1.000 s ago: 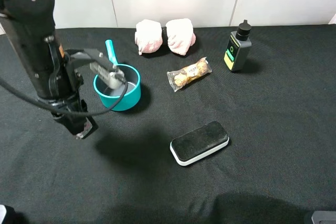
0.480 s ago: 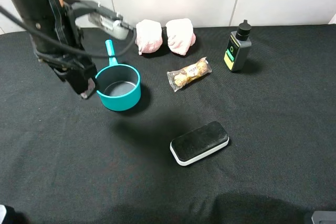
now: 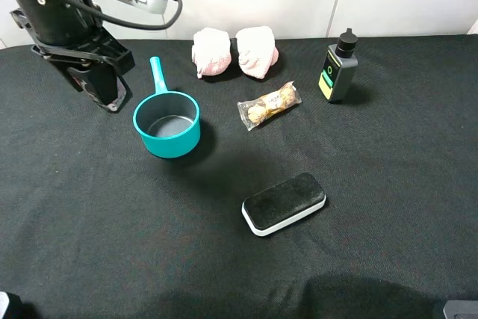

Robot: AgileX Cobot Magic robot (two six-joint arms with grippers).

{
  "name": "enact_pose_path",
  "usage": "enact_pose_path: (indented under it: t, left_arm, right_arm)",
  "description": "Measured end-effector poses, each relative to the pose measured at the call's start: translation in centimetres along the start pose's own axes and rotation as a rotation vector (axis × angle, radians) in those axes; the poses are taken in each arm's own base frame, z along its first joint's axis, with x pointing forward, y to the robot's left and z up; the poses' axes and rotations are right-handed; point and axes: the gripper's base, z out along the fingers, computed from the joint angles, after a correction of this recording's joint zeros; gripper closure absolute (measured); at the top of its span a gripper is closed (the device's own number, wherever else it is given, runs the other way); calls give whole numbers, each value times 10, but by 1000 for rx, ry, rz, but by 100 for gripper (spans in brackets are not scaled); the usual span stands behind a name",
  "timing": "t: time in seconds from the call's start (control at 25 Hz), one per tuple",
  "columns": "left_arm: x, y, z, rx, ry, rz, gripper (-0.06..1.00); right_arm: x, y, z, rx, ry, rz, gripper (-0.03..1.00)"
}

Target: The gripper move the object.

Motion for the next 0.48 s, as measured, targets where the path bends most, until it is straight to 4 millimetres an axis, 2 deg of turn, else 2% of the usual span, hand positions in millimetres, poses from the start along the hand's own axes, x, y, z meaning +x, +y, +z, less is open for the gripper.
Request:
enact_pose_path:
  t: [0.48]
  left_arm:
    - [-4, 54, 4, -11, -57, -266, 49]
  right_arm:
    - [0, 0, 0, 0, 0, 0, 27]
